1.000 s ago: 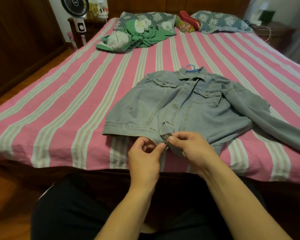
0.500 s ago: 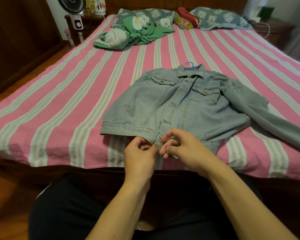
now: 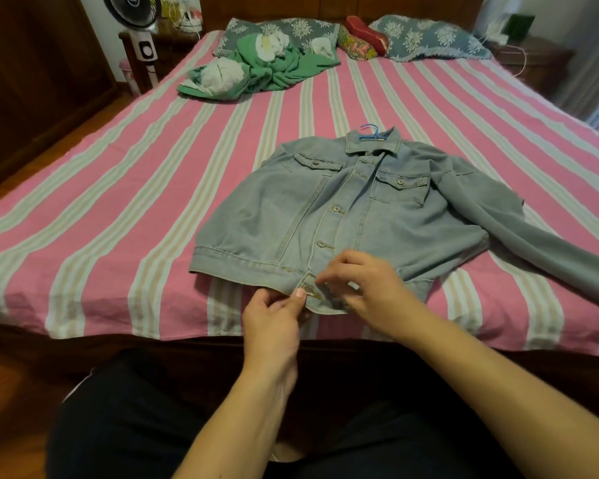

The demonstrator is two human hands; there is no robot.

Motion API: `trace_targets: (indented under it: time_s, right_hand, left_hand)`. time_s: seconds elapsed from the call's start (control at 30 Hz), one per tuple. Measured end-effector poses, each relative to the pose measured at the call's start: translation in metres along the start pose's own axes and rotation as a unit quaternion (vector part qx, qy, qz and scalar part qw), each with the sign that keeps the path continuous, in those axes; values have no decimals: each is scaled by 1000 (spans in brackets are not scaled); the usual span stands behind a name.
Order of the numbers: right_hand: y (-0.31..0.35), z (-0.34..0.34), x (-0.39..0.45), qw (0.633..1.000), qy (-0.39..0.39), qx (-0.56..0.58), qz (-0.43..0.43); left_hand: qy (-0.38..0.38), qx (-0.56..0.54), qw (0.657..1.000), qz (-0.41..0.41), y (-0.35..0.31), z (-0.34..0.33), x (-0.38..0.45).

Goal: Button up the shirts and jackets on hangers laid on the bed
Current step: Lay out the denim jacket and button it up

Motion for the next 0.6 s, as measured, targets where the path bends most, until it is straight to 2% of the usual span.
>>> trace_targets:
  time_s: [0.1,0.23,0.33,0.43,0.5,0.6]
  right_hand:
    - [-1,17,11,976,96,-140,135]
    - [5,25,25,897,174,-288,288]
    - [9,30,28,851,189,-341,353]
    - [6,34,28,822,182,-368,395]
    - [4,36,27,816,175,-373,406]
    - [0,36,23,825,145,-362,409]
  left_hand:
    - [17,35,999,-24,-6,2,3]
    - [36,107,992,-63,-11,4,2]
    - [45,148,983,-94,-13,5,2]
    - [68,191,974,-102,-17,5,7]
    - [77,198,973,-87,-17,4,10]
    - [63,204,973,-89,-12,1,11]
Point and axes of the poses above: each hand's wrist, its own x-axis towards the middle knuckle, its own z-axis out of the back of the hand, y = z × x, the point moved 1 cm from there along x, towards the middle knuckle, and after that the axes turned 7 degrees about x, right-handed, at the moved point
